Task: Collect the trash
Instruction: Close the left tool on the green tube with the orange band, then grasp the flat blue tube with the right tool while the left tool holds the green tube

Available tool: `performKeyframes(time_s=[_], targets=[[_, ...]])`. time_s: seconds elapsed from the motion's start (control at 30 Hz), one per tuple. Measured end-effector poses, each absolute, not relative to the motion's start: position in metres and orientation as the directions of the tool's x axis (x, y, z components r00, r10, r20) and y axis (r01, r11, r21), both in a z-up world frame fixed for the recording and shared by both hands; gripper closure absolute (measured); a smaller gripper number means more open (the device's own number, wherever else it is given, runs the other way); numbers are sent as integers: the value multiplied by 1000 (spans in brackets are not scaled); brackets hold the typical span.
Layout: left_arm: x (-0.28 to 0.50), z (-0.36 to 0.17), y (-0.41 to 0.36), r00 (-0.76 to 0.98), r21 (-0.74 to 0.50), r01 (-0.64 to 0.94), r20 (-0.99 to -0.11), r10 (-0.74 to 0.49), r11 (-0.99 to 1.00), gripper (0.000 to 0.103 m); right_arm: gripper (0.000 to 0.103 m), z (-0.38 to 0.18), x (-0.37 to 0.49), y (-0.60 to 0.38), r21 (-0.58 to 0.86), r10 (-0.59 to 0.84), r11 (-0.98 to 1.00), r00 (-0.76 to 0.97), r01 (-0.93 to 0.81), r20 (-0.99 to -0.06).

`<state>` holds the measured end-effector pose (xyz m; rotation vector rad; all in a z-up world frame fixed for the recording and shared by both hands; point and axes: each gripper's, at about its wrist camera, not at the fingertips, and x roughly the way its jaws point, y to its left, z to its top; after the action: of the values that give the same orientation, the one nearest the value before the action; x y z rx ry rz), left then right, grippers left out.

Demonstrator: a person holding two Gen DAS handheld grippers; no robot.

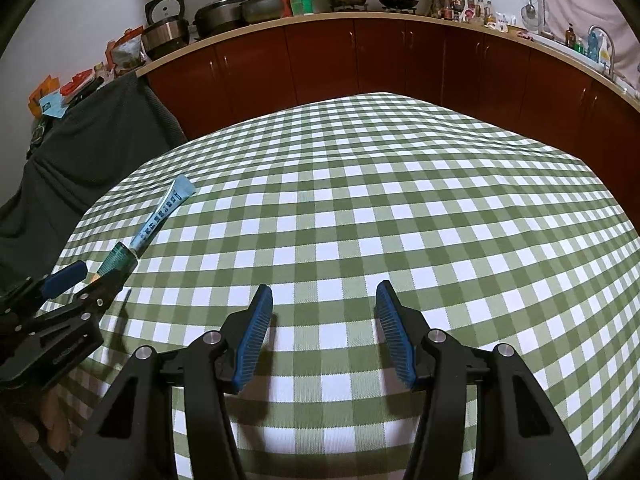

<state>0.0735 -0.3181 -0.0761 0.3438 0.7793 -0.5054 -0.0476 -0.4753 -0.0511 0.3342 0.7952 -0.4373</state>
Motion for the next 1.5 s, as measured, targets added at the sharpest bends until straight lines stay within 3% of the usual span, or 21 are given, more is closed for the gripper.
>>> performKeyframes(time_s=[0.4,0.93,1.5], targets=[[76,-84,-324,552,70,586,-764,-335,807,80,49,-53,-45,-478,146,-227,859,621,491,-750],[69,-72,-293,589,75,550,-741,-323,832,80,48,-50,-32,-456,136,-215,875,625,464,-750],[102,-59,-185,668,95,359,-721,-185,929,80,48,-39,39,-395,133,-136,931,662,340,-737]])
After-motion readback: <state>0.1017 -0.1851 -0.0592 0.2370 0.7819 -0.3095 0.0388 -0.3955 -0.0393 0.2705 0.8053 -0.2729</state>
